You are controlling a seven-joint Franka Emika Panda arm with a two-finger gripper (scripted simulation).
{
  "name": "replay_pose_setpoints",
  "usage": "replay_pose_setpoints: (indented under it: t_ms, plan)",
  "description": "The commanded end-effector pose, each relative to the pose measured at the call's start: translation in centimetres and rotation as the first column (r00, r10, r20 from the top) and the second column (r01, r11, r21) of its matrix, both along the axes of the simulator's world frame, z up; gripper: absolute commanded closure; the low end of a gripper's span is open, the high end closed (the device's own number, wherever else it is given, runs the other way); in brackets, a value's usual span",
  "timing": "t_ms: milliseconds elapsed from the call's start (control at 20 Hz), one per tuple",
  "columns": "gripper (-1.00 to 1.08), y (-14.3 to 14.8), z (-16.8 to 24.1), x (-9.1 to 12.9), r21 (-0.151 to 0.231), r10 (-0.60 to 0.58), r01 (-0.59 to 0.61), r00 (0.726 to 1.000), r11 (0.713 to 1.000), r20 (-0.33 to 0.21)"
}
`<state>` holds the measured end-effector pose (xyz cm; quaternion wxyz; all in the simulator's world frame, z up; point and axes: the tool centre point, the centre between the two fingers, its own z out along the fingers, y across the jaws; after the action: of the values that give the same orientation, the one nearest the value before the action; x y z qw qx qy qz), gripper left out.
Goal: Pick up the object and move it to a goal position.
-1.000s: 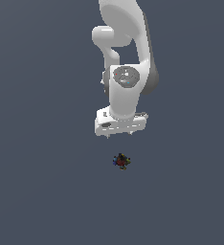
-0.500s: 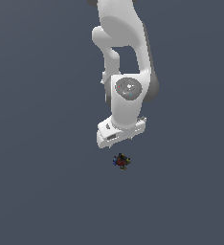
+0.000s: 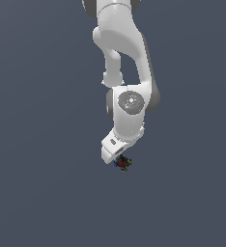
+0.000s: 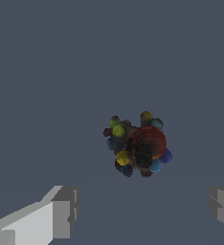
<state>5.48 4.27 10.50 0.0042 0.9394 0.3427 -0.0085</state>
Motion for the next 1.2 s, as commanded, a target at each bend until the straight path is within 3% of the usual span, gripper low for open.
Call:
replay_pose_setpoints:
  t_ms: [0,550,1150]
  plan:
    - [-0.92,0.1,-0.6,0.6,0.003,0.068,-0.068,0.998,0.998,0.002]
    - [-0.92,0.4,-2.3,2.0,0.012,0.246,-0.246,0.969,0.969,0.011]
    - [-0.92,0.4,-3.5,2.2,0.014,0.267,-0.267,0.964,0.964,0.012]
